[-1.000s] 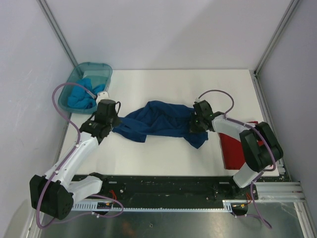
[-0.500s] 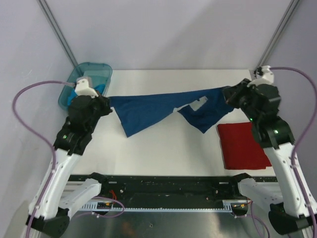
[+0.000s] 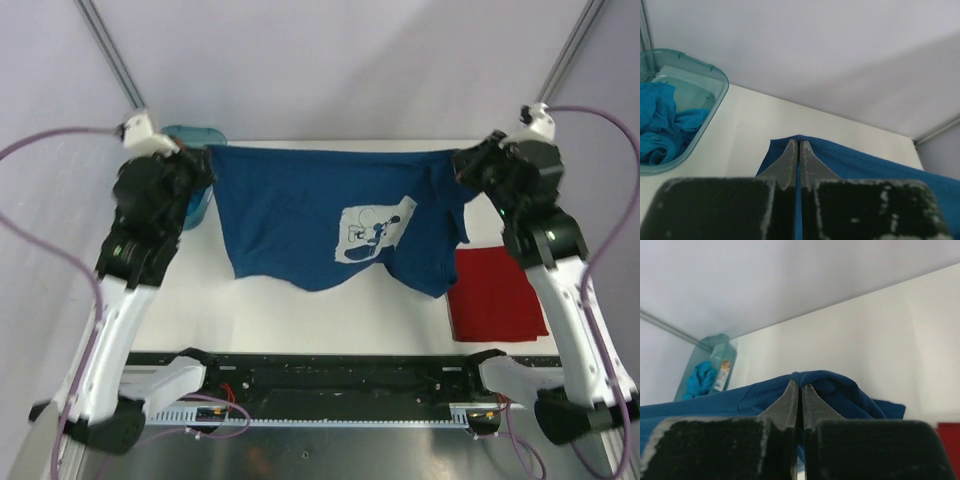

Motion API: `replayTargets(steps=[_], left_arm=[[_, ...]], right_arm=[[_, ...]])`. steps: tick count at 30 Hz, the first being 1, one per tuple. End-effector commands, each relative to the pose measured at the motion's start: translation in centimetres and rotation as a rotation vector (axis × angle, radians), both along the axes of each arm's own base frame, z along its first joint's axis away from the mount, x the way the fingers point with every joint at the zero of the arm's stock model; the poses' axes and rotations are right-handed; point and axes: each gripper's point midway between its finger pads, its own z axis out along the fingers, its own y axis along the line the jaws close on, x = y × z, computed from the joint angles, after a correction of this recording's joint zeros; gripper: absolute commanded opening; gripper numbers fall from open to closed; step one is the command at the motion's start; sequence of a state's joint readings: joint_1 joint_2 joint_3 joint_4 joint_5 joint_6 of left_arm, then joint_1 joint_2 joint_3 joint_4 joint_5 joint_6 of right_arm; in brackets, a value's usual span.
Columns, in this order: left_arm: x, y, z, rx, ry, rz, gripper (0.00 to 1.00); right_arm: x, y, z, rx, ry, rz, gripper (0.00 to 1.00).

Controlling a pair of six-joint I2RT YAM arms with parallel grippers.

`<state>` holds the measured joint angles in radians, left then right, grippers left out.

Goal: Fold and stack the t-shirts
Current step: Flatten out the tshirt

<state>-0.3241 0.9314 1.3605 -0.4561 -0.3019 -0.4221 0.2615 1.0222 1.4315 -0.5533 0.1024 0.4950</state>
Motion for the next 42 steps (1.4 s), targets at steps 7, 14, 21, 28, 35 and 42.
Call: replayTargets(steps=[7,14,21,28,35,42], left_arm=[[16.9,-0.4,6.3,-0.062,-0.104,0.078,0.00],[17.8,1.7,16.1,-0.112,-0.327,0.020,0.00],[15.0,4.0,10.4,-0.081,-0.196,0.076,0.00],[11.7,5.3,-11.5,-0.035,0.243,0.150,0.00],[6.3,5.9,-30.8,-0.063,0.677,0.234,0.00],[4.0,6.0,-37.1,-0.151,0.873,0.262,0.05]], right_arm=[[14.3,-0.9,7.3,0.022,-0.223,-0.124,0.00],[11.9,-2.7,17.1,0.000,-0.411,-0.186,0.00],[8.0,-2.5,10.0,0.036,-0.245,-0.153,0.00],[5.9,2.0,-10.3,0.036,0.236,-0.001,0.00],[3.9,7.3,-26.1,-0.052,0.651,0.154,0.00],[1.9,9.3,-31.3,-0.109,0.816,0.210,0.47]])
